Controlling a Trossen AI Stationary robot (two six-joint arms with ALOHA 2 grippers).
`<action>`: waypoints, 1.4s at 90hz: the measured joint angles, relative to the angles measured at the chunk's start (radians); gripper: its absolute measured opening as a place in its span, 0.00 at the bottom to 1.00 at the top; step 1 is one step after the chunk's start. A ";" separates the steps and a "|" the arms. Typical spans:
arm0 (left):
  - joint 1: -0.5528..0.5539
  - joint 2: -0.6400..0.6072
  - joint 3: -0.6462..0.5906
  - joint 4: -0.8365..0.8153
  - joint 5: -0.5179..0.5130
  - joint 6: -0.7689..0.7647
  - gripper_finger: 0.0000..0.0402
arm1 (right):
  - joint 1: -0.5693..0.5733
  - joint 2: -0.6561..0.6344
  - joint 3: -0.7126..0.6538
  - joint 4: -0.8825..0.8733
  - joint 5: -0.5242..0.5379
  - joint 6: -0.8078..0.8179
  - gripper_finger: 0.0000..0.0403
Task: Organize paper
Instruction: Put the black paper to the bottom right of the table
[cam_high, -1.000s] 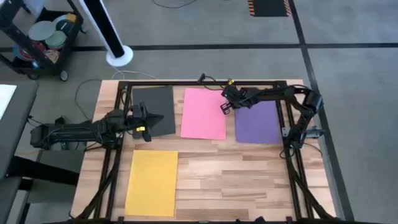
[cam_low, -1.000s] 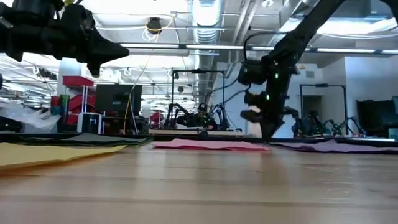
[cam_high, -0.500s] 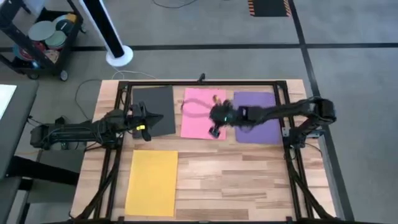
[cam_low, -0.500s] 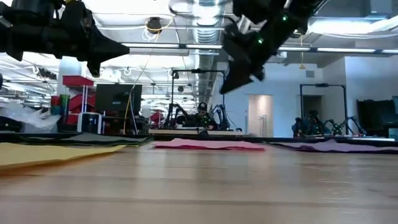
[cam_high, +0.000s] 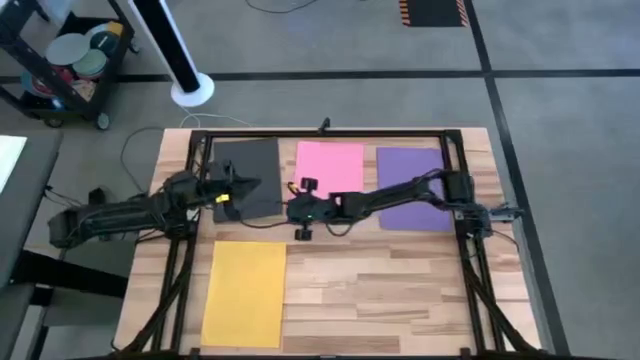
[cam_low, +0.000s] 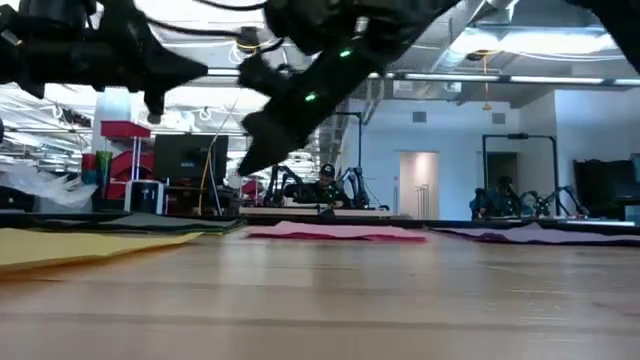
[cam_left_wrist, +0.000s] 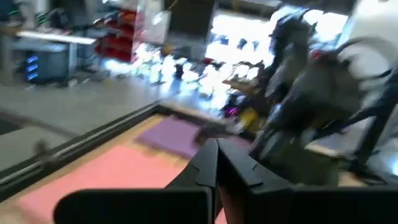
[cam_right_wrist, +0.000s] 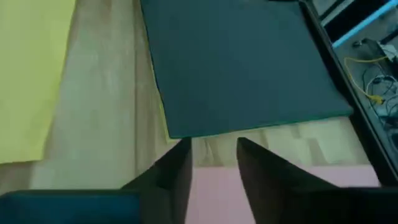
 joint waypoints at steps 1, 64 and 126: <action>0.001 -0.002 -0.007 0.015 0.004 -0.004 0.00 | -0.001 0.007 0.009 -0.006 -0.003 -0.004 0.37; 0.114 -0.130 -0.091 0.153 0.096 -0.125 0.00 | -0.042 0.206 0.220 -0.106 -0.119 0.001 0.31; 0.113 -0.129 -0.093 0.147 0.099 -0.122 0.00 | -0.067 0.206 0.217 -0.125 -0.199 -0.015 0.26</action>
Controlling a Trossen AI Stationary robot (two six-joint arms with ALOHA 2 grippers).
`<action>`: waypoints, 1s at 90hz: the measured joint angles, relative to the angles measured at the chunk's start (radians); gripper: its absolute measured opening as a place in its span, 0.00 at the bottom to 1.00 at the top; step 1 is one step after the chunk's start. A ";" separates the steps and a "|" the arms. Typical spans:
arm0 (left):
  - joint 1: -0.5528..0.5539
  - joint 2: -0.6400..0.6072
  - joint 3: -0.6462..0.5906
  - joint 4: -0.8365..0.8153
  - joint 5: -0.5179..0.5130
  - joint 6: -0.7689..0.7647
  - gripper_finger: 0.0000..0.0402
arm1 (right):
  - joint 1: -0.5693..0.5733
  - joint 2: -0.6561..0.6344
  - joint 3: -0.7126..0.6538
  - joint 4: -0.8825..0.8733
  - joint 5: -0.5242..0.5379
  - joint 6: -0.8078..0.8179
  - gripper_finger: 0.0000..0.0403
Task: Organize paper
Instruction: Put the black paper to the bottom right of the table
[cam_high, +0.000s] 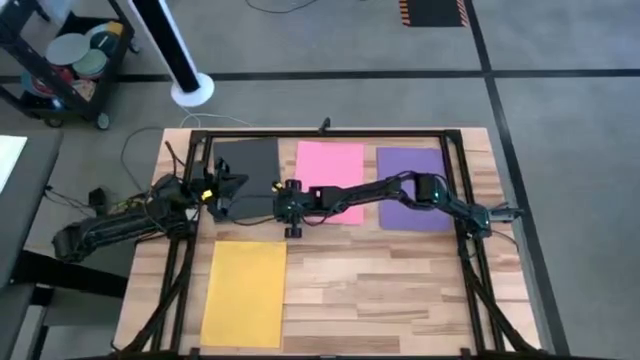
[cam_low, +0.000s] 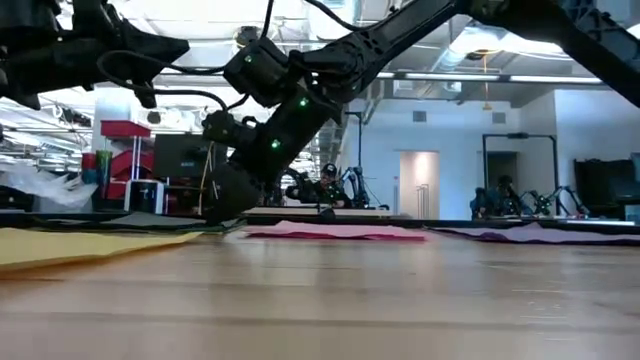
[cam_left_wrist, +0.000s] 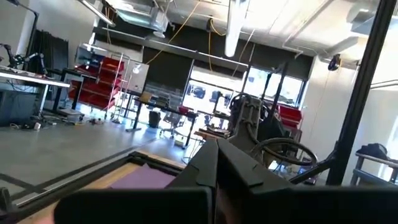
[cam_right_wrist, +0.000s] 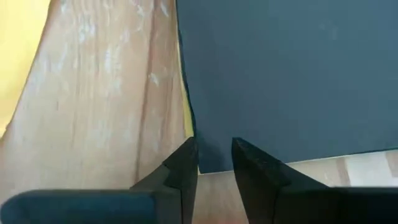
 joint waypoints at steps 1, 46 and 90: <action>0.000 0.000 0.000 0.000 0.000 0.000 0.00 | -0.001 0.000 0.000 -0.001 -0.001 0.000 0.26; 0.000 0.000 -0.001 -0.004 0.001 0.012 0.00 | -0.009 0.028 0.004 0.005 -0.010 0.054 0.39; 0.000 0.000 -0.001 0.001 0.002 0.003 0.00 | 0.017 0.027 0.028 -0.040 -0.003 0.053 0.01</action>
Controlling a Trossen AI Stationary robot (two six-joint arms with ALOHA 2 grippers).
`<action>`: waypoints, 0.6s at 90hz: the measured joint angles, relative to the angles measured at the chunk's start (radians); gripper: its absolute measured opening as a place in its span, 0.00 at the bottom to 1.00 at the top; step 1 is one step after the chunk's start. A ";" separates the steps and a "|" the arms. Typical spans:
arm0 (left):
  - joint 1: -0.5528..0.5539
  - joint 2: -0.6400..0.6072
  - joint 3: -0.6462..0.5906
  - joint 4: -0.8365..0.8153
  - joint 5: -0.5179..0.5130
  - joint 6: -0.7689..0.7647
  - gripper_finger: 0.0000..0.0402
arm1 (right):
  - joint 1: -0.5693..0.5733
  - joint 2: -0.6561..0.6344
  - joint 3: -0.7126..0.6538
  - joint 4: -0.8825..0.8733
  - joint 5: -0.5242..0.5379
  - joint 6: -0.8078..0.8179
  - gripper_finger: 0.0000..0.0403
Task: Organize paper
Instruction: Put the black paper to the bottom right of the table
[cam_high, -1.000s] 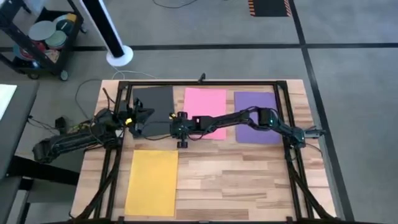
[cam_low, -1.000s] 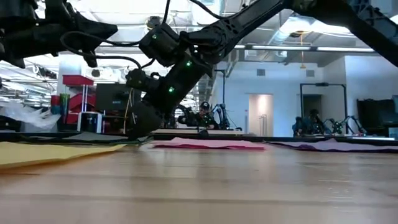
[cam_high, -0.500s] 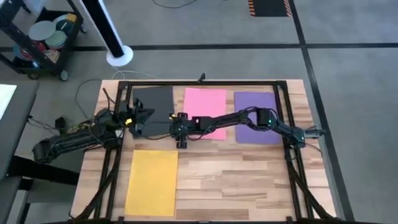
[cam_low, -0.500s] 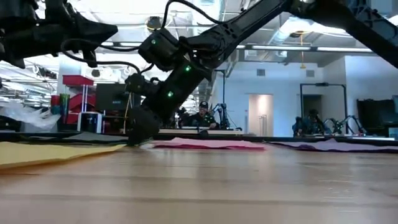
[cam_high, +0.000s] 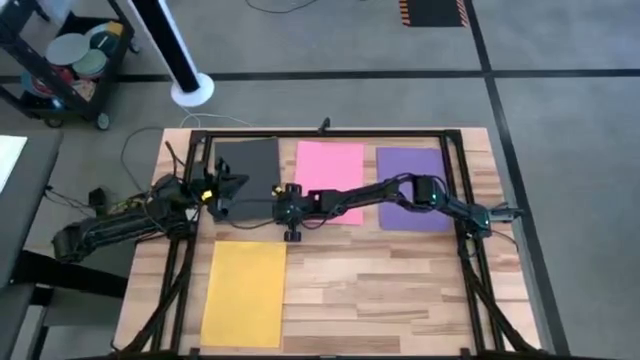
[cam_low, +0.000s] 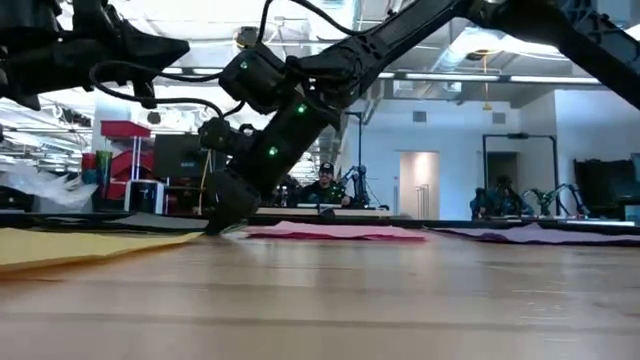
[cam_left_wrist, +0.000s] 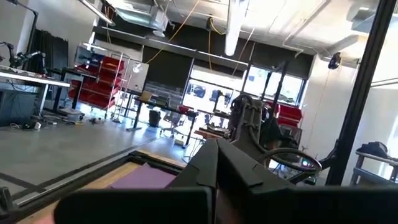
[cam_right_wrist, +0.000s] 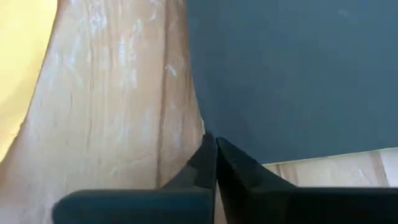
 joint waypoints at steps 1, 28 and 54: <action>0.000 0.000 0.000 0.001 0.000 0.000 0.00 | 0.000 0.000 0.004 -0.006 0.000 0.000 0.01; 0.000 -0.001 0.011 0.027 0.074 -0.031 0.00 | 0.011 0.001 0.155 -0.175 0.000 -0.046 0.00; 0.000 -0.001 0.015 0.066 0.100 -0.056 0.00 | 0.060 0.001 0.365 -0.574 -0.004 -0.070 0.00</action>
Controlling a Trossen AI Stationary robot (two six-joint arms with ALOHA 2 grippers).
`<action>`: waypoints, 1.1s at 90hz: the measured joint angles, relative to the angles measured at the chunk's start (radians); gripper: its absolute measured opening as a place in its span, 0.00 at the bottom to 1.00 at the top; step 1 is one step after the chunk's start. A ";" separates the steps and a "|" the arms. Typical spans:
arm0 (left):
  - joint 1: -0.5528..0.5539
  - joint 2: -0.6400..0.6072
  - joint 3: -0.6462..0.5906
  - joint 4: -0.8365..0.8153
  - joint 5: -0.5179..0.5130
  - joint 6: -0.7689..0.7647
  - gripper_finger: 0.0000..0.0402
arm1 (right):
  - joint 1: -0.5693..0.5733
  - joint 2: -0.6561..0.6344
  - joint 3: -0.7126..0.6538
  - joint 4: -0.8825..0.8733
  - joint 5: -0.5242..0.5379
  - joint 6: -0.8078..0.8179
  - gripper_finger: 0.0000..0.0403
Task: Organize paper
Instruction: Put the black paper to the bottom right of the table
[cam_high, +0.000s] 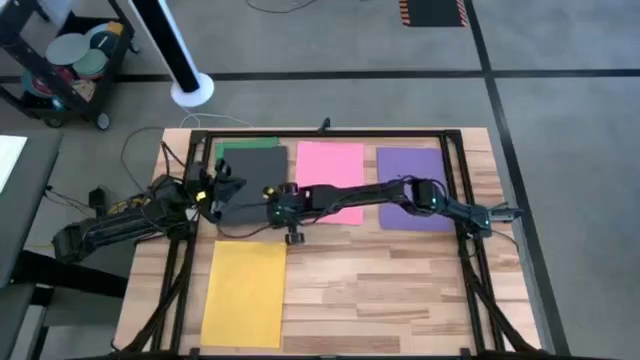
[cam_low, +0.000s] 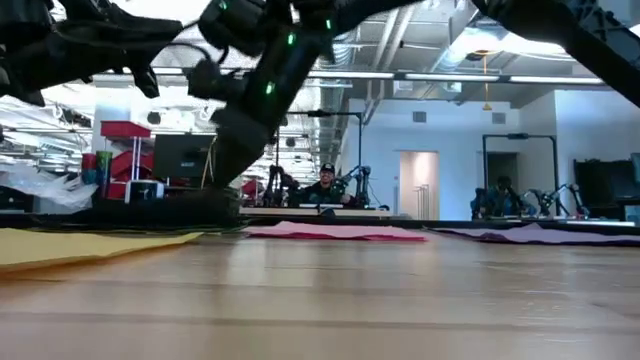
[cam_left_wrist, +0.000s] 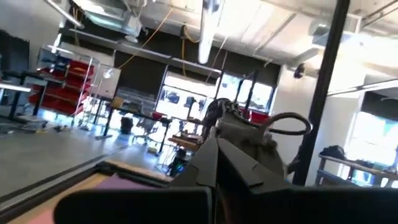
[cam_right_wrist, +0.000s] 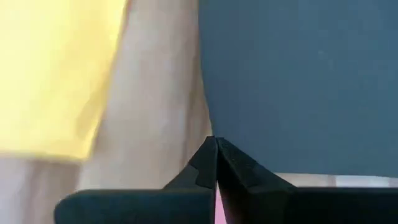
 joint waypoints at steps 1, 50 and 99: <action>0.000 0.000 0.000 -0.001 0.000 0.000 0.00 | 0.003 0.000 0.009 -0.018 0.000 -0.001 0.00; 0.000 -0.064 0.002 -0.036 0.000 -0.022 0.00 | 0.219 -0.208 0.130 -0.601 -0.002 0.269 0.00; 0.000 -0.064 0.002 -0.042 -0.003 -0.030 0.00 | 0.505 -0.368 0.038 -0.781 -0.104 0.844 0.00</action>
